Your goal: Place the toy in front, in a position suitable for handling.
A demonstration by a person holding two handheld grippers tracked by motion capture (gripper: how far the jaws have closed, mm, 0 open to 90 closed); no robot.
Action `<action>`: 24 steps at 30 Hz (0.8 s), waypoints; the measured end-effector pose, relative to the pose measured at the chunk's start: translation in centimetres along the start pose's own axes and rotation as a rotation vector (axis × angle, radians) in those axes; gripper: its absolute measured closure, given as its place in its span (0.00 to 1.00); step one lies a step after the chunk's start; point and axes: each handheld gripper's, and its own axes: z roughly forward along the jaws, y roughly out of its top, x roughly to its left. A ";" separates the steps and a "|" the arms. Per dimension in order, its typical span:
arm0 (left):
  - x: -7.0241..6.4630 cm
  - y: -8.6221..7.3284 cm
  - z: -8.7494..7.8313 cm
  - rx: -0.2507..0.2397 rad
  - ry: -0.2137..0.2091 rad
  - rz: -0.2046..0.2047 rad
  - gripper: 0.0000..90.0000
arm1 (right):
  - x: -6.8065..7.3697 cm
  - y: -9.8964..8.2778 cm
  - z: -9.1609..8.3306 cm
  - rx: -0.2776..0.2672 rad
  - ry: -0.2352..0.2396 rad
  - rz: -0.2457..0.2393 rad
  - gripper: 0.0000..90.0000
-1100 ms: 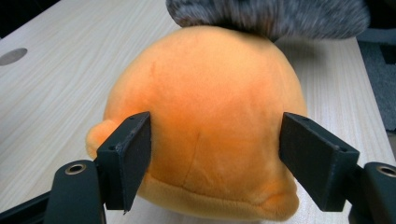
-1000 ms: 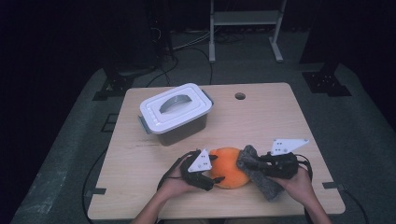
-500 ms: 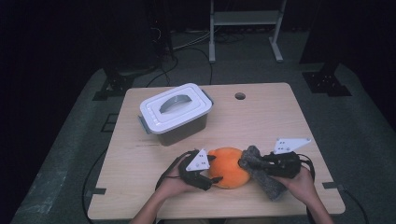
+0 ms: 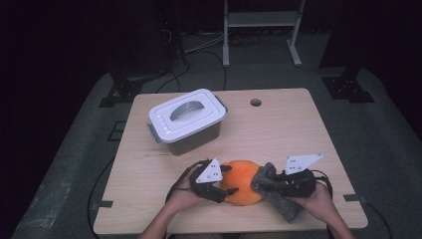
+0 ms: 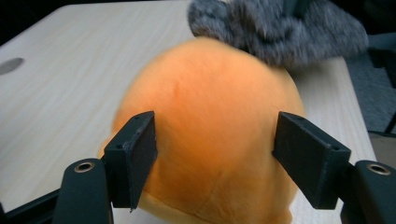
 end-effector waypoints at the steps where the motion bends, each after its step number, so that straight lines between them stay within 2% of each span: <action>1: 0.0 0.1 0.0 0.012 -0.010 0.013 0.34 | -0.3 0.0 -0.6 -0.025 -0.013 0.007 0.83; 2: 0.0 0.1 0.0 0.012 -0.010 0.013 0.34 | -0.3 0.0 -0.6 -0.025 -0.013 0.007 0.83; 3: -0.1 0.1 0.0 0.009 -0.022 0.017 0.34 | -0.4 0.5 -0.8 -0.055 -0.043 0.014 0.82; 5: -0.1 0.1 0.0 0.012 -0.025 0.020 0.34 | -0.5 1.0 -0.4 -0.069 -0.060 0.017 0.82; 7: -0.1 0.3 -0.1 0.017 -0.024 0.018 0.33 | -0.4 1.4 0.4 -0.051 -0.063 0.007 0.82; 8: 0.0 0.5 -0.3 0.007 -0.021 0.013 0.33 | -0.4 1.4 0.4 -0.051 -0.063 0.007 0.82; 9: 0.0 0.8 -0.6 -0.035 -0.009 -0.004 0.30 | 0.0 1.3 1.0 -0.042 -0.056 -0.004 0.83; 10: 0.0 0.8 -0.6 -0.035 -0.009 -0.004 0.29 | 0.0 1.3 1.0 -0.042 -0.056 -0.004 0.83; 11: 0.0 1.2 -0.8 -0.056 0.003 -0.006 0.29 | 0.4 1.3 1.1 -0.035 -0.031 -0.021 0.83; 14: -0.2 1.4 -0.6 -0.038 0.001 0.002 0.29 | 1.0 1.2 1.1 -0.026 -0.010 -0.044 0.83; 15: -0.3 1.1 -0.3 -0.010 0.000 0.013 0.30 | 1.3 1.1 1.0 -0.020 -0.004 -0.055 0.82; 18: -0.3 0.9 -0.2 -0.015 -0.013 0.008 0.33 | 1.2 0.8 0.8 -0.024 -0.003 -0.057 0.82; 21: -0.5 0.9 -0.3 -0.007 -0.020 0.021 0.33 | 0.6 0.1 -0.2 0.003 0.008 -0.042 0.83; 23: -0.6 0.9 -0.2 0.001 -0.027 0.030 0.33 | 0.3 -0.1 -0.5 -0.001 0.005 -0.031 0.83; 24: -0.7 0.8 -0.2 0.001 -0.035 0.028 0.33 | 0.1 -0.1 -1.1 -0.024 -0.009 -0.012 0.82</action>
